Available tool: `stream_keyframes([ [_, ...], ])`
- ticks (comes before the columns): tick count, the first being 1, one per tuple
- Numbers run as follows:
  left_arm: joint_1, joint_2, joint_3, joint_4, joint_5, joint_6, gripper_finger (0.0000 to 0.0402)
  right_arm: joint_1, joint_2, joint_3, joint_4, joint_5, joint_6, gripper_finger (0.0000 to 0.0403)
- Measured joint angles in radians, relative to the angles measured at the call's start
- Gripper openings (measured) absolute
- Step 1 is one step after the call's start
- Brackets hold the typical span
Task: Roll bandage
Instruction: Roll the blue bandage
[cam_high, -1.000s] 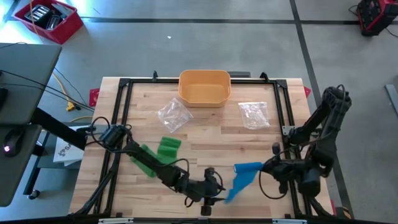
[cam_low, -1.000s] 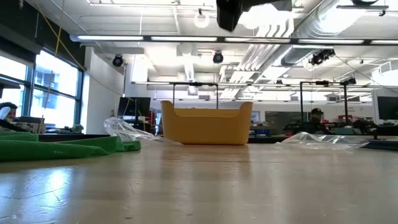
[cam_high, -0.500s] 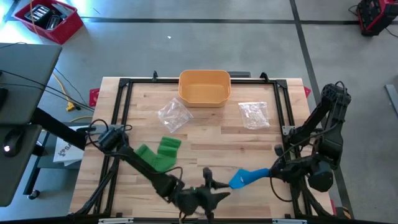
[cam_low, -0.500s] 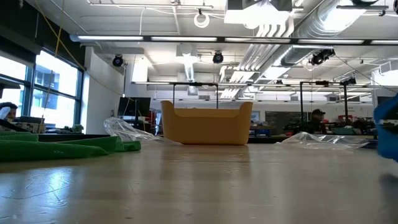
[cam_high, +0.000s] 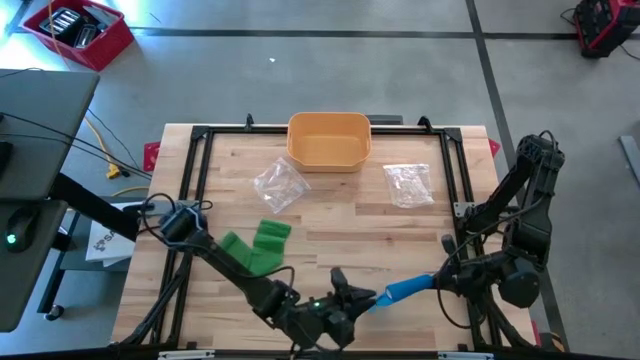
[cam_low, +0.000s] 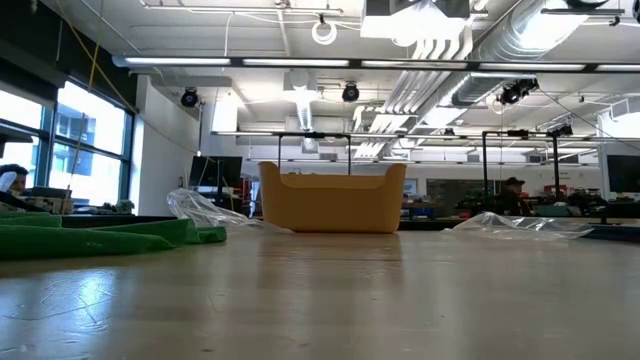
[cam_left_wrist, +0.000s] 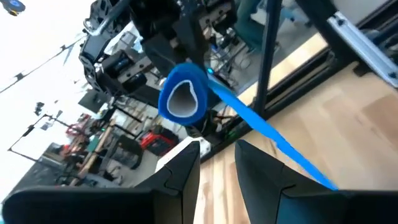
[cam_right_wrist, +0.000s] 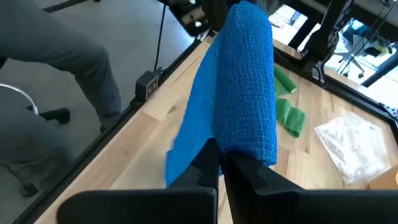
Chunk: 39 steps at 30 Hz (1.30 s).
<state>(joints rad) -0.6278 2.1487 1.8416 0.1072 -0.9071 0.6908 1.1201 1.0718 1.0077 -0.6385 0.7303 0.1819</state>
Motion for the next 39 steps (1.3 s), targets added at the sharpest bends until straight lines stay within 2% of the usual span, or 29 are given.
stream_keyframes([
  [4,0.013,0.023,0.0,0.082,0.036,0.034,0.0097,-0.001,0.0,0.0,0.0,0.025,0.0,0.0],
  [15,-0.001,0.04,0.0,0.247,0.004,0.11,0.0097,-0.016,0.0,0.0,-0.016,0.046,0.018,0.0],
  [28,0.038,0.04,0.0,0.244,-0.003,0.074,0.0097,-0.034,0.001,-0.001,-0.02,0.045,0.019,0.0],
  [39,0.01,0.04,0.0,0.227,-0.142,0.079,0.0097,-0.034,0.001,-0.001,-0.025,0.045,0.019,0.0],
])
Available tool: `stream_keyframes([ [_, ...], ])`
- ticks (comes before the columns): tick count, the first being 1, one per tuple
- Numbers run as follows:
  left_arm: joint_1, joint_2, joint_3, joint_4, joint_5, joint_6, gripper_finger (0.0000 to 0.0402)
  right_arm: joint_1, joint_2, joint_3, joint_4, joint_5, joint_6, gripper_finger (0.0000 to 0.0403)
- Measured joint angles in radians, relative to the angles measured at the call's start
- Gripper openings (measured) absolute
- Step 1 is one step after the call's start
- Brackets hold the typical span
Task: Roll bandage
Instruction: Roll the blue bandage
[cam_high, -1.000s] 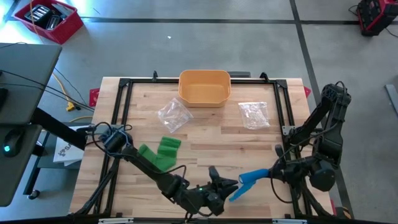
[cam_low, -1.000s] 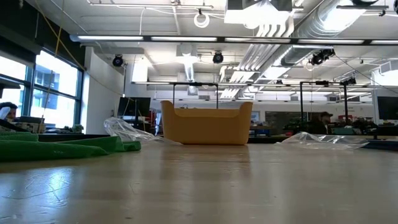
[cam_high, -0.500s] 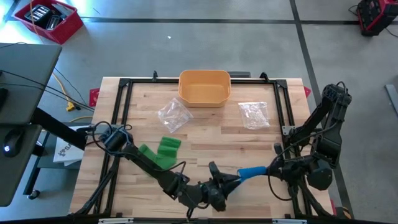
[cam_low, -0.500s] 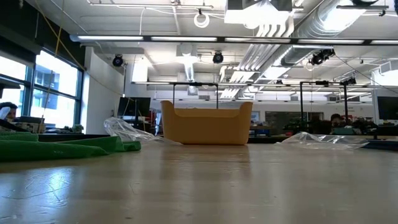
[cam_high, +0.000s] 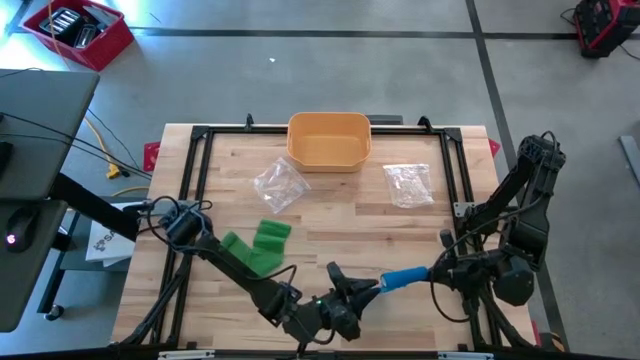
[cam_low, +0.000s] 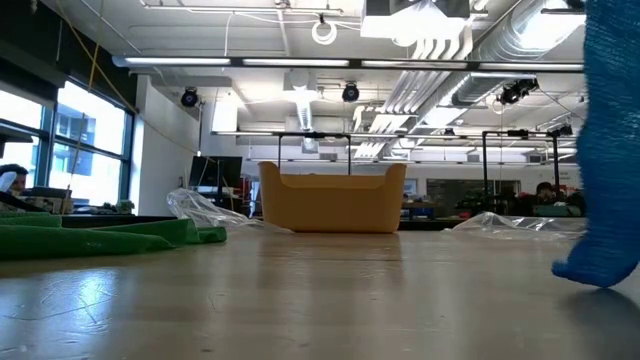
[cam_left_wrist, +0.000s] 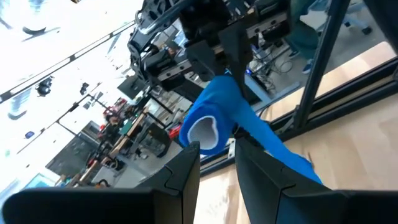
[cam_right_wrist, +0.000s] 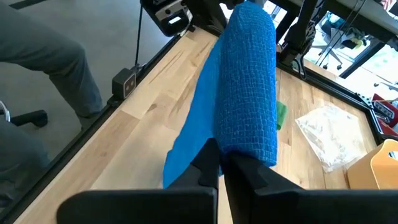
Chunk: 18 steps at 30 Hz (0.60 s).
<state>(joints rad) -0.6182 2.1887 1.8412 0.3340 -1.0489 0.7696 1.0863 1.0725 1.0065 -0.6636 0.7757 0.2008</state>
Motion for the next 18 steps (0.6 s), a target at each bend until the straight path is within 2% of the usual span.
stream_keyframes([
  [8,0.032,0.0,0.0,-0.002,0.104,-0.007,0.0097,0.0,0.0,0.0,-0.001,0.0,0.001,0.0],
  [18,0.06,-0.002,0.0,-0.053,0.124,-0.083,0.0092,0.0,0.0,0.0,-0.006,-0.002,0.001,0.0],
])
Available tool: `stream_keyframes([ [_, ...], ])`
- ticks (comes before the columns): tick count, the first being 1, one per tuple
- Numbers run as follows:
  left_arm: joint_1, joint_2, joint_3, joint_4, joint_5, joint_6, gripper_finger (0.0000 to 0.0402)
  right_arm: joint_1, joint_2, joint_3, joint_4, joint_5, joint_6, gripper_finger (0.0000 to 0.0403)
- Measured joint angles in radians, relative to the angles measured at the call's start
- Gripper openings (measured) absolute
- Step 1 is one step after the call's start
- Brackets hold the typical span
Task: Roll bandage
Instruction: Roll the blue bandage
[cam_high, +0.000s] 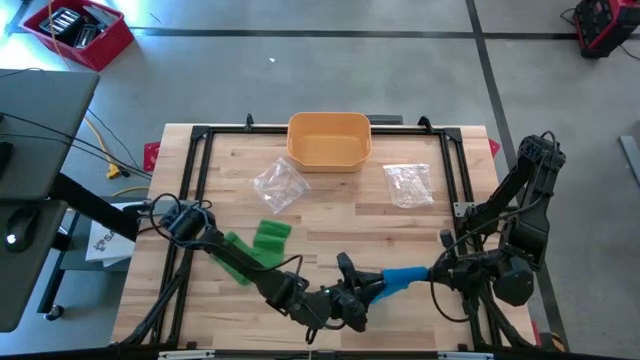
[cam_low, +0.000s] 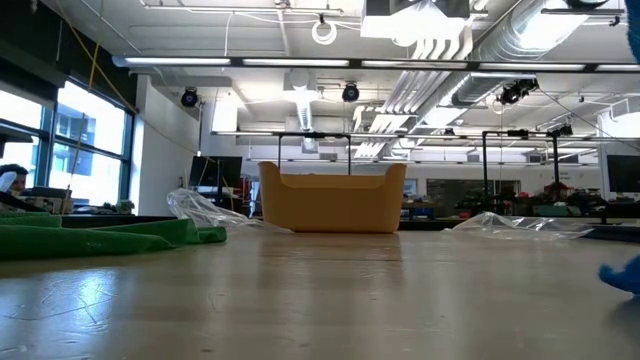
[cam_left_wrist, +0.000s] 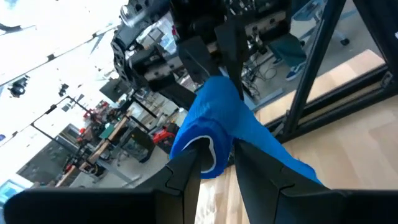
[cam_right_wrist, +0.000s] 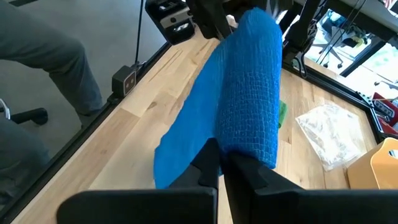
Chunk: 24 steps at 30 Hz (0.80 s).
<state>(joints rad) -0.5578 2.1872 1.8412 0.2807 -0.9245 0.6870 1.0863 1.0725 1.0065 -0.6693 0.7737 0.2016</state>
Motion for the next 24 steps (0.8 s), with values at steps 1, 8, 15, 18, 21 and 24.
stream_keyframes([
  [1,0.001,0.0,0.0,-0.015,0.001,-0.014,0.0088,0.0,0.0,0.0,0.0,-0.001,0.0,0.0],
  [8,0.002,0.0,0.0,-0.038,0.021,-0.058,0.0029,0.0,0.0,0.0,0.001,-0.007,0.007,0.0],
  [15,0.0,0.0,0.0,-0.051,-0.008,-0.108,0.0007,0.0,0.0,0.0,0.004,0.006,0.009,0.0005],
  [18,-0.006,0.0,0.0,-0.062,-0.097,-0.126,0.0004,-0.001,0.0,0.0,0.004,0.041,0.017,0.0029],
  [21,-0.02,0.0,0.0,-0.08,-0.167,-0.096,0.0003,-0.002,-0.002,0.0,-0.021,0.063,0.113,0.007],
  [24,-0.039,0.0,0.0,-0.082,-0.273,-0.046,0.0003,-0.012,-0.002,0.0,-0.093,0.021,0.204,0.011],
])
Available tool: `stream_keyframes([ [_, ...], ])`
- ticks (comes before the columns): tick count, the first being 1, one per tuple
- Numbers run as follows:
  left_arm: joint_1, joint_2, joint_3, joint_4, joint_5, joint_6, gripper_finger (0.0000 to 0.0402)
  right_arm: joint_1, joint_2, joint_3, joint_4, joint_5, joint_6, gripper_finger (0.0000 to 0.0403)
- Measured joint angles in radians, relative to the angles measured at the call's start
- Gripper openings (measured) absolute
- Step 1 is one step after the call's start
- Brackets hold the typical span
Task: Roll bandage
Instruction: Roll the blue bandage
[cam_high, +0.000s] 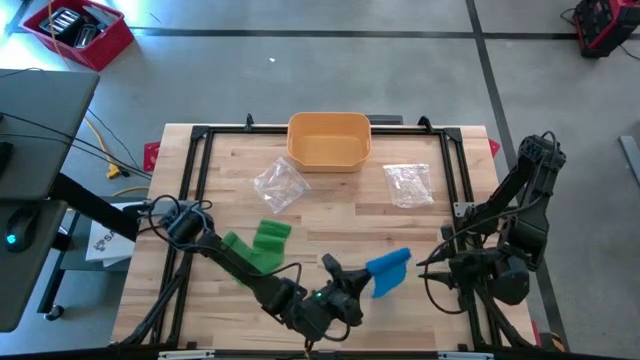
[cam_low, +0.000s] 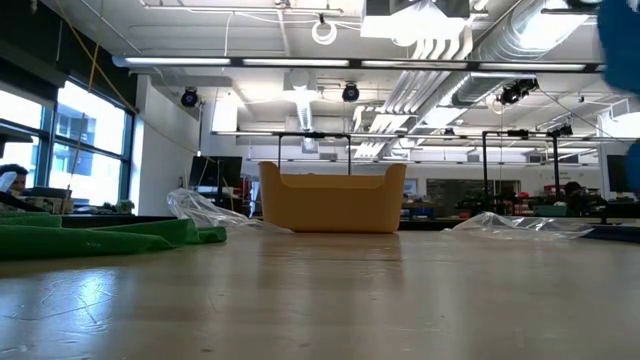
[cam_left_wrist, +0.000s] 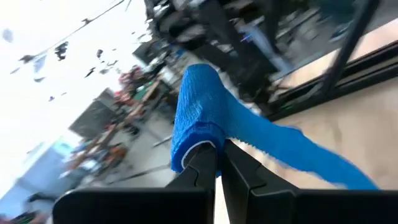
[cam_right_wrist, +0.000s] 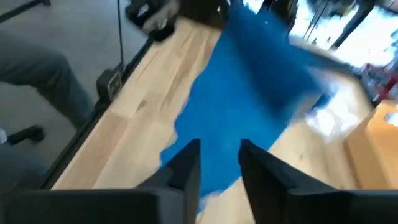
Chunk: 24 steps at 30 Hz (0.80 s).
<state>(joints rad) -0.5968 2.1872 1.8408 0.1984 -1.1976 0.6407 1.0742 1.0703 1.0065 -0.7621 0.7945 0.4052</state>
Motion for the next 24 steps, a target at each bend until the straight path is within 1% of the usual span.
stream_keyframes([
  [3,-0.016,0.0,0.0,0.004,-0.081,0.038,0.0003,-0.007,0.003,-0.006,-0.055,-0.041,0.083,0.0135],
  [5,-0.024,0.0,0.0,0.006,-0.104,0.061,0.0002,-0.009,0.007,-0.037,-0.06,-0.047,0.094,0.0142],
  [8,-0.034,-0.001,0.0,0.01,-0.113,0.077,0.0002,-0.013,0.011,-0.12,-0.036,-0.048,0.117,0.0144],
  [11,-0.042,-0.001,0.0,0.015,-0.113,0.081,0.0002,-0.038,0.011,-0.245,0.039,-0.048,0.182,0.0144],
  [13,-0.046,-0.001,0.0,0.037,-0.112,0.101,0.0002,-0.073,0.008,-0.335,0.123,-0.062,0.243,0.0145],
  [16,-0.047,-0.002,0.001,0.042,-0.11,0.104,0.0002,-0.135,0.008,-0.472,0.325,-0.127,0.238,0.0151],
  [20,-0.046,-0.002,0.001,0.041,-0.105,0.098,0.0001,-0.245,0.008,-0.628,0.621,-0.253,0.152,0.0171],
  [24,-0.046,-0.002,0.001,0.04,-0.088,0.065,0.0001,-0.346,0.011,-0.723,0.847,-0.364,0.014,0.0198],
])
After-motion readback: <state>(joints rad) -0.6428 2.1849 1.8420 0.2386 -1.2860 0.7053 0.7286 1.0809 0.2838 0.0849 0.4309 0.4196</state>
